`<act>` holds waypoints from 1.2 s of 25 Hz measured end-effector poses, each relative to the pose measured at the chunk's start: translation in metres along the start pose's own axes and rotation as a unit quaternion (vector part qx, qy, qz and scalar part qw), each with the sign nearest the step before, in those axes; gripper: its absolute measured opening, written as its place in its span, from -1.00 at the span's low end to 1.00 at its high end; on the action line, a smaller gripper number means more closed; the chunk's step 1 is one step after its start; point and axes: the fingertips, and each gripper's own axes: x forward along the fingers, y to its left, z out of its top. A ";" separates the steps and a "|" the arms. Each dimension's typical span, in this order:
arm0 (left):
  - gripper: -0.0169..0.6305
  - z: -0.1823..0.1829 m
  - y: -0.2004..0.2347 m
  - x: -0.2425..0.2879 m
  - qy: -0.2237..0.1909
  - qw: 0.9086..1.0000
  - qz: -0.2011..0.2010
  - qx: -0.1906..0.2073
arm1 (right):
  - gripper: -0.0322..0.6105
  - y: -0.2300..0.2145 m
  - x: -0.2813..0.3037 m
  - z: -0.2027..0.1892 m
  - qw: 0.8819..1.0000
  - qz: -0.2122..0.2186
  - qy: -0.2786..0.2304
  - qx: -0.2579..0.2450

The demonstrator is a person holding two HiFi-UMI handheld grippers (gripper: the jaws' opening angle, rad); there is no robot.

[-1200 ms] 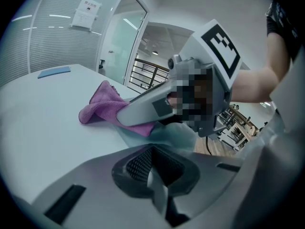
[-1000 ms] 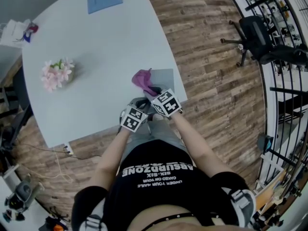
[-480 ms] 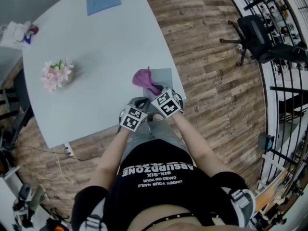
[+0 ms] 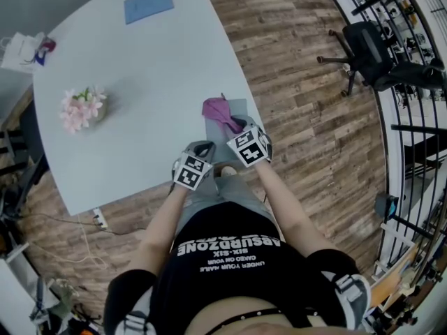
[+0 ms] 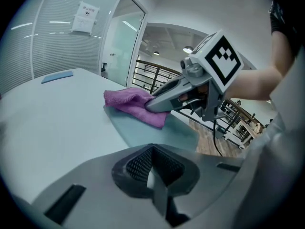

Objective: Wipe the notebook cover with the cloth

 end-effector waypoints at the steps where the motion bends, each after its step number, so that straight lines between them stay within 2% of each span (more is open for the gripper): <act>1: -0.90 0.000 0.000 0.000 0.000 1.000 0.001 0.000 | -0.64 -0.005 -0.001 -0.003 1.000 -0.006 0.002 0.005; 5: -0.90 0.000 0.001 0.000 -0.002 1.000 0.003 -0.001 | -0.64 -0.018 -0.007 -0.010 1.000 -0.016 0.001 0.026; 22: -0.90 0.000 -0.001 0.000 -0.003 1.000 0.012 -0.001 | -0.63 -0.049 -0.031 -0.036 0.994 -0.083 0.014 0.063; 30: -0.90 -0.001 -0.001 0.000 -0.005 1.000 0.016 -0.001 | -0.64 -0.053 -0.039 -0.047 0.993 -0.093 0.010 0.077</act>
